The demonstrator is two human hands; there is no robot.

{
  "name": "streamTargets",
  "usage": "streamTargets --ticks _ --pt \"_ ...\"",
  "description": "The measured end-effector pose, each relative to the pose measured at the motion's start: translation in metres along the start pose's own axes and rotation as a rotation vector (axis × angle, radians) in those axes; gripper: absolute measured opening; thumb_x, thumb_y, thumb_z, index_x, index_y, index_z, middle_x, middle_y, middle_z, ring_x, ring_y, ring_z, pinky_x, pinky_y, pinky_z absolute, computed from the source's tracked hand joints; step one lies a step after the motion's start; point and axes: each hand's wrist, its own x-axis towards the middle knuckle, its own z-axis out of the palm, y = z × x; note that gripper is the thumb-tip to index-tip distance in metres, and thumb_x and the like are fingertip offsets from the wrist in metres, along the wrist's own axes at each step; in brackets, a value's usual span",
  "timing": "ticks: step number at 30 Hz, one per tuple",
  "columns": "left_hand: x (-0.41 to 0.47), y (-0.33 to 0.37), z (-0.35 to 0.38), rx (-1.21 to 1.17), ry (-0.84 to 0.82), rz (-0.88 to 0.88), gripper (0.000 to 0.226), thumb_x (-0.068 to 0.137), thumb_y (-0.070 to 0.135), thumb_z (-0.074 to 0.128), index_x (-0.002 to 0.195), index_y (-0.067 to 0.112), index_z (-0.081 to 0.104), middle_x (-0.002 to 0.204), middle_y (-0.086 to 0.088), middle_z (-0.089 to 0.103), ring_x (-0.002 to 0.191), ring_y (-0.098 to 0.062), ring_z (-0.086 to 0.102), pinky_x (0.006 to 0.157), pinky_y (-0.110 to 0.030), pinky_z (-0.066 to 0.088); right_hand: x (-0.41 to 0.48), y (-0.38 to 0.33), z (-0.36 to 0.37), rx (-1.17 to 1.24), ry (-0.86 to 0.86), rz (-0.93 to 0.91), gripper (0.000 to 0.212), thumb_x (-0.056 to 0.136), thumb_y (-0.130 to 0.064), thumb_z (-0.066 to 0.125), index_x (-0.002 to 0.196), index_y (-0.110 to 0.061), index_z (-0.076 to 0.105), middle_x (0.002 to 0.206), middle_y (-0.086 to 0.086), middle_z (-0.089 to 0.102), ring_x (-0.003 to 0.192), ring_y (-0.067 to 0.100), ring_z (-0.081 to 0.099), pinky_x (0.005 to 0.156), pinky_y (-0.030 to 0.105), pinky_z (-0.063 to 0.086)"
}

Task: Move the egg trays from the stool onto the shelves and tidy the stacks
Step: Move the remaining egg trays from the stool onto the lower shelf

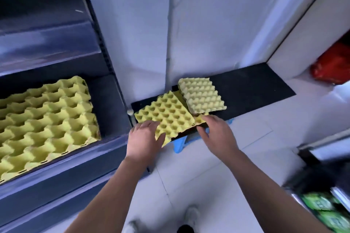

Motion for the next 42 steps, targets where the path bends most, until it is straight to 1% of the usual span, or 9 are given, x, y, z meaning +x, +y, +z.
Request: streamTargets --ticks 2,5,8,17,21,27,33,36,42 --pt "0.015 0.034 0.024 -0.010 -0.021 0.012 0.045 0.087 0.036 0.065 0.127 0.017 0.061 0.129 -0.003 0.061 0.118 -0.029 0.054 0.098 -0.038 0.039 0.001 0.041 -0.010 -0.009 -0.001 0.039 0.029 0.089 -0.027 0.057 0.110 -0.009 0.063 0.102 0.009 0.063 0.094 0.028 0.058 0.076 0.036 0.045" --pt "0.038 0.073 0.058 -0.046 -0.060 -0.005 0.045 0.088 0.036 0.064 0.129 0.016 0.059 0.131 -0.003 0.059 0.120 -0.028 0.052 0.100 -0.038 0.039 0.009 0.095 -0.018 -0.016 -0.015 0.096 0.034 0.091 -0.028 0.054 0.117 -0.007 0.060 0.114 0.011 0.062 0.105 0.028 0.056 0.088 0.039 0.045" --pt "0.061 0.097 0.084 -0.064 -0.101 -0.031 0.046 0.089 0.035 0.063 0.130 0.015 0.058 0.130 -0.004 0.059 0.121 -0.027 0.051 0.100 -0.040 0.042 0.021 0.138 -0.017 -0.025 -0.056 0.128 0.042 0.095 -0.031 0.049 0.132 -0.010 0.052 0.128 0.006 0.057 0.117 0.023 0.051 0.097 0.030 0.037" --pt "0.166 0.135 0.151 -0.095 -0.221 -0.132 0.052 0.090 0.033 0.062 0.137 0.014 0.049 0.137 -0.005 0.052 0.126 -0.025 0.047 0.101 -0.036 0.041 0.106 0.228 0.010 -0.015 -0.193 0.200 0.047 0.096 -0.033 0.046 0.138 -0.012 0.044 0.137 0.004 0.051 0.124 0.021 0.046 0.101 0.029 0.033" --pt "0.222 0.140 0.183 -0.093 -0.318 -0.213 0.057 0.091 0.033 0.060 0.142 0.014 0.040 0.142 -0.006 0.044 0.129 -0.024 0.041 0.101 -0.034 0.038 0.157 0.263 0.025 -0.013 -0.245 0.242 0.047 0.097 -0.034 0.045 0.139 -0.013 0.043 0.137 0.003 0.050 0.125 0.020 0.046 0.102 0.030 0.035" --pt "0.292 0.136 0.235 -0.090 -0.451 -0.358 0.068 0.088 0.037 0.062 0.146 0.020 0.032 0.143 -0.004 0.040 0.128 -0.026 0.041 0.101 -0.042 0.041 0.225 0.308 0.059 0.057 -0.335 0.335 0.048 0.095 -0.034 0.049 0.139 -0.014 0.043 0.137 0.003 0.049 0.126 0.019 0.045 0.102 0.032 0.037" --pt "0.341 0.117 0.291 -0.058 -0.491 -0.433 0.070 0.088 0.034 0.064 0.147 0.017 0.030 0.147 -0.006 0.035 0.133 -0.025 0.035 0.102 -0.039 0.038 0.275 0.352 0.115 0.082 -0.421 0.366 0.049 0.094 -0.033 0.051 0.138 -0.015 0.042 0.135 0.003 0.048 0.124 0.023 0.044 0.098 0.034 0.038" --pt "0.353 0.103 0.322 -0.072 -0.501 -0.510 0.087 0.083 0.033 0.071 0.151 0.016 0.019 0.151 -0.008 0.025 0.137 -0.028 0.030 0.106 -0.040 0.034 0.293 0.375 0.148 0.089 -0.473 0.366 0.050 0.092 -0.034 0.054 0.137 -0.016 0.042 0.134 0.004 0.047 0.121 0.024 0.046 0.095 0.036 0.041" --pt "0.359 0.081 0.374 -0.208 -0.479 -0.679 0.128 0.069 0.031 0.085 0.152 0.023 -0.013 0.155 -0.013 0.014 0.141 -0.032 0.022 0.111 -0.044 0.029 0.320 0.414 0.214 0.128 -0.613 0.384 0.073 0.088 -0.043 0.060 0.147 -0.020 0.023 0.139 0.011 0.036 0.126 0.027 0.041 0.100 0.039 0.040"
